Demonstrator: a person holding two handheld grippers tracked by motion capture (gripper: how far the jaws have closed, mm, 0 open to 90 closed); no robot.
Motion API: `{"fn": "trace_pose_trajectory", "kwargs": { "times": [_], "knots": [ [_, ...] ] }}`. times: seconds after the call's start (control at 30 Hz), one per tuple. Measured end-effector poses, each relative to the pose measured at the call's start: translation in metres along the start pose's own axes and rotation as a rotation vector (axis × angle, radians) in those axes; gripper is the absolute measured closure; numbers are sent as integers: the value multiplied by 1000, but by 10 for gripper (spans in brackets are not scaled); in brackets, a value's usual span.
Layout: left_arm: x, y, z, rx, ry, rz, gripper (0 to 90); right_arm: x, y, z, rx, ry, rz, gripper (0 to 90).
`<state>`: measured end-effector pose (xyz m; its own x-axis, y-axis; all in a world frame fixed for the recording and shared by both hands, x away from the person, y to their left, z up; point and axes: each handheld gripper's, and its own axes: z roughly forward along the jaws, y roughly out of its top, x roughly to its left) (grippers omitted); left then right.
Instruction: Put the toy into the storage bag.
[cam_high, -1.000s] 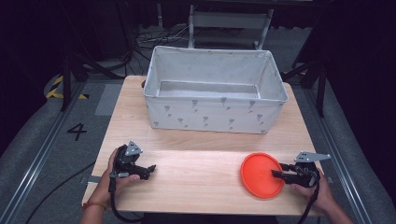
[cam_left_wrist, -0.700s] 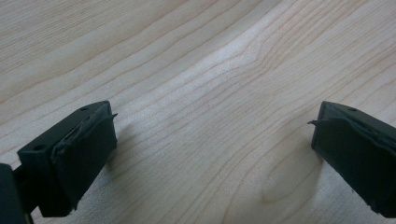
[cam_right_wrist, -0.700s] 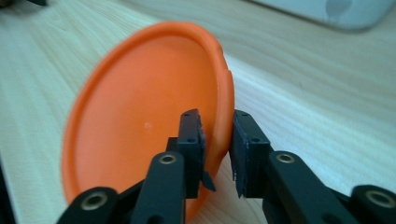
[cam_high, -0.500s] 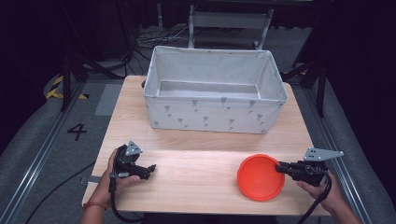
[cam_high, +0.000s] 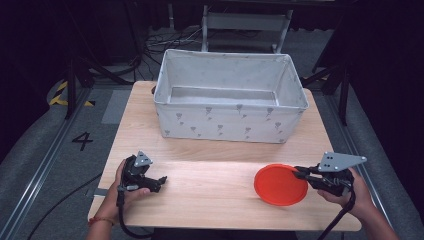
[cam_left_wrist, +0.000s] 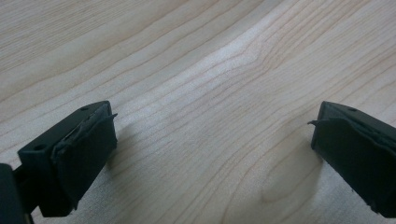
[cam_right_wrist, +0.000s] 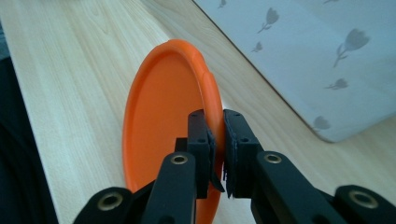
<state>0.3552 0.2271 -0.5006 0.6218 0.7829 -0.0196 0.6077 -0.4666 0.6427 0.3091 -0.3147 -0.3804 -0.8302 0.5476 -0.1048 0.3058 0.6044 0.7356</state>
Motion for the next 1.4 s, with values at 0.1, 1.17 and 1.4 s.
{"fn": "trace_pose_trajectory", "kwargs": {
  "times": [0.1,1.17,1.4],
  "knots": [
    [0,0,0,0,0,0,5,-5,7,-6,1,-21,-16,825],
    [0,0,0,0,-1,0,5,-21,104,-63,-186,-111,-168,825],
    [0,0,0,0,0,0,5,-30,122,-69,-215,-122,-162,825]
  ]
}}
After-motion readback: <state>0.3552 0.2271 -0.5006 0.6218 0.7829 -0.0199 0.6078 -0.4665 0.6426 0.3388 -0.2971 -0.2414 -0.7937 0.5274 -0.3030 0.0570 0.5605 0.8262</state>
